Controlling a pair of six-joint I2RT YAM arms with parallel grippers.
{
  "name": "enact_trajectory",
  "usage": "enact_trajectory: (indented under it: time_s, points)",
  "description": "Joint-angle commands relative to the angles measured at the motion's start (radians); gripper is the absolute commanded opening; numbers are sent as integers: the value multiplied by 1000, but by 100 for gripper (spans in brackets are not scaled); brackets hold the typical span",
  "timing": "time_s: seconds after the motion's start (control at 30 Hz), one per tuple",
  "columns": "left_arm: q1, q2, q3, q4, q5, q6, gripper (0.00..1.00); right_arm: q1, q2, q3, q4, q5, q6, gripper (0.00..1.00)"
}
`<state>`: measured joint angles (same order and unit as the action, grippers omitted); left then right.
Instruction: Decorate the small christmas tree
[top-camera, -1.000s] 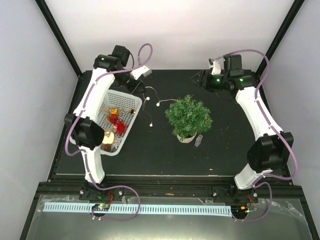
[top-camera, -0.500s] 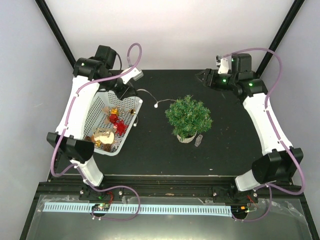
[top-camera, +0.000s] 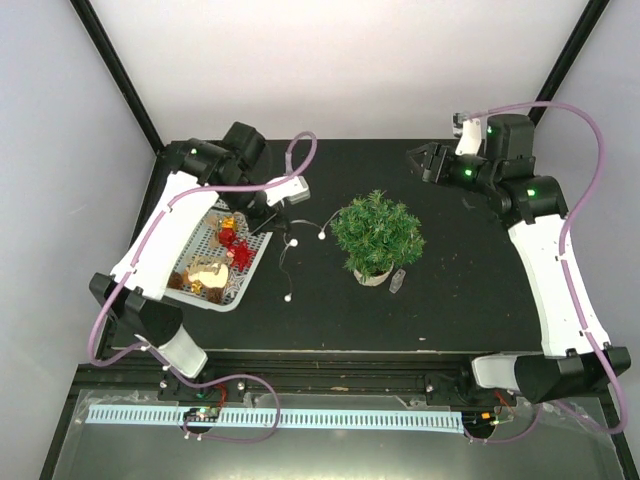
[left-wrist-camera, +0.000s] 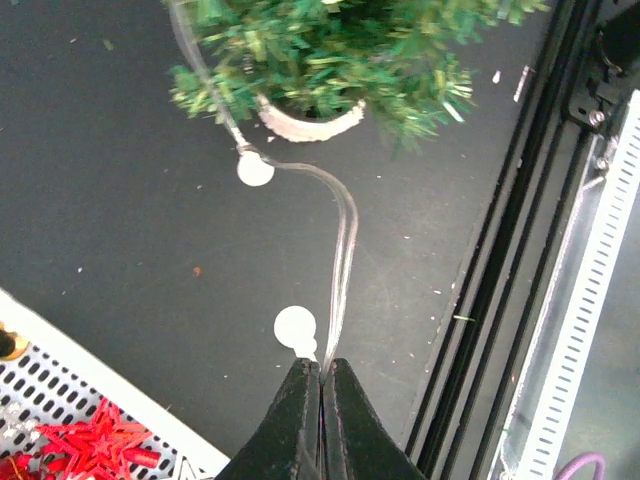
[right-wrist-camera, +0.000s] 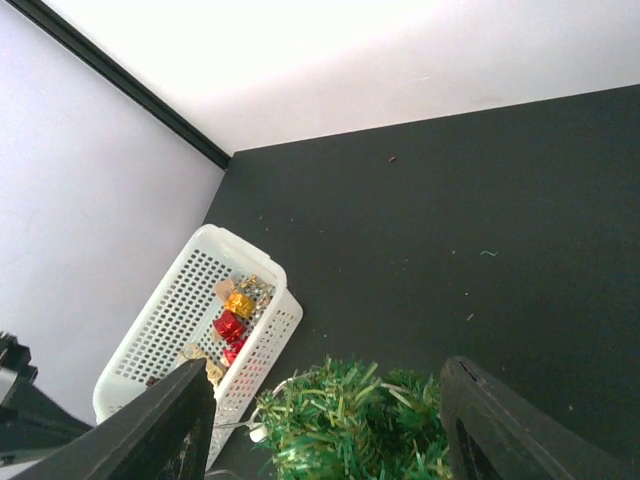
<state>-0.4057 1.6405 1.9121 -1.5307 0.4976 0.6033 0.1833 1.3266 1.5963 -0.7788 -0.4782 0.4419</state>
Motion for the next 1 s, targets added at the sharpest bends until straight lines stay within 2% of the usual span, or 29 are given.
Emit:
enact_trajectory:
  time_s: [0.0,0.23,0.47,0.63,0.87,0.97]
  points:
    - [-87,-61,-10,-23,-49,27,2,10,-44,-6,-72,64,-44,63]
    - [-210,-44,97,-25,-55,9,2,61,-128,-52,-126,135,-63,62]
    - [-317,4,174,-26,-25,10,2,202,-207,-49,-207,294,-91,60]
    - [-387,48,209,-26,25,-10,2,231,-274,-69,-249,310,-74,59]
    - [-403,140,297,-24,136,-52,1,305,-428,-235,-226,288,-104,52]
    - [-403,165,337,-25,188,-64,2,379,-527,-338,-181,298,-64,49]
